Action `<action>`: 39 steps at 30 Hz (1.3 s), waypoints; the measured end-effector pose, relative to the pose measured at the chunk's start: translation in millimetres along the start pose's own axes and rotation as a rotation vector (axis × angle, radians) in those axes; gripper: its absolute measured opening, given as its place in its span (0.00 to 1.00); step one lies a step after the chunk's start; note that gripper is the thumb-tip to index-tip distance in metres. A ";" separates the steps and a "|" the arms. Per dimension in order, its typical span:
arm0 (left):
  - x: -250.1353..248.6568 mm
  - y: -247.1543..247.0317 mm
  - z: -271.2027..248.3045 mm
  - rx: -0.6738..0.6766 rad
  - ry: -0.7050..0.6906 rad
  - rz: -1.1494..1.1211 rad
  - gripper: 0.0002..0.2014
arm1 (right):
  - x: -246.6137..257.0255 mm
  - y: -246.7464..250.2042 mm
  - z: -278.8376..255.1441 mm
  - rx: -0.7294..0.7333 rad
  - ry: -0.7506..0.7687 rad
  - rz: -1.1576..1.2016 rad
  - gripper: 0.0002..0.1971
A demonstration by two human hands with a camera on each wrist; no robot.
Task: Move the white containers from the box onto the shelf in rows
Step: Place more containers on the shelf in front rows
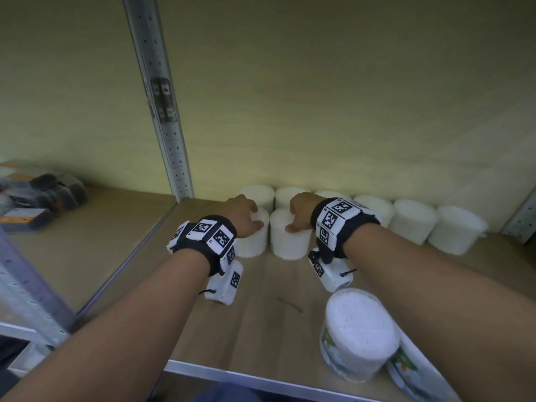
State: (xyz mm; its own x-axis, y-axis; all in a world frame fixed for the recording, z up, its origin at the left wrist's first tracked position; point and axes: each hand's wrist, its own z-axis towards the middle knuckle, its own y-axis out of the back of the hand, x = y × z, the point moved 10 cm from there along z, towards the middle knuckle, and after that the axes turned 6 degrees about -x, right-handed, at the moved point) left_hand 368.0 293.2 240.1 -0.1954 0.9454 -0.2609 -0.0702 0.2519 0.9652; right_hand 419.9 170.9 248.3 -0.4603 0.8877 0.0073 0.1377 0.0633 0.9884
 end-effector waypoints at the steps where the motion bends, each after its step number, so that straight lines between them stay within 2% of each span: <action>1: 0.2 -0.3 0.2 0.000 0.001 -0.001 0.27 | -0.6 0.0 0.7 0.006 -0.006 0.007 0.33; 4: 1.5 -1.0 1.4 0.000 0.006 -0.005 0.27 | -3.6 0.0 1.9 0.021 -0.024 0.040 0.34; 7: 2.2 -1.7 1.6 -0.002 0.006 -0.009 0.27 | -3.5 0.6 -0.1 0.041 -0.011 0.042 0.32; 14: 1.8 0.4 3.3 -0.047 -0.007 -0.029 0.25 | 3.1 1.7 -6.0 0.064 0.093 0.070 0.26; 17: 1.3 1.4 3.1 -0.051 -0.006 -0.033 0.25 | 5.7 13.4 -5.9 -0.013 0.111 0.162 0.23; 20: 1.6 1.4 2.5 -0.049 -0.005 -0.035 0.24 | 7.2 20.1 -1.9 -0.091 0.111 0.141 0.21; 24: 2.2 1.8 3.6 -0.037 -0.004 -0.033 0.25 | 4.7 8.8 0.7 -0.014 0.058 0.010 0.30; 28: 3.1 2.2 5.1 -0.026 0.000 -0.029 0.25 | 2.8 -1.3 4.8 0.068 0.008 -0.018 0.35; 39: 2.1 1.4 6.4 -0.019 0.000 -0.018 0.25 | 6.8 -1.8 4.0 0.051 0.028 -0.008 0.32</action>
State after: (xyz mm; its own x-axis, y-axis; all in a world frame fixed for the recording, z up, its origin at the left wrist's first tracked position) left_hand 373.7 296.9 241.0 -0.1935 0.9408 -0.2784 -0.0926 0.2650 0.9598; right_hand 420.0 178.6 245.9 -0.4854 0.8743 0.0046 0.1784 0.0938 0.9795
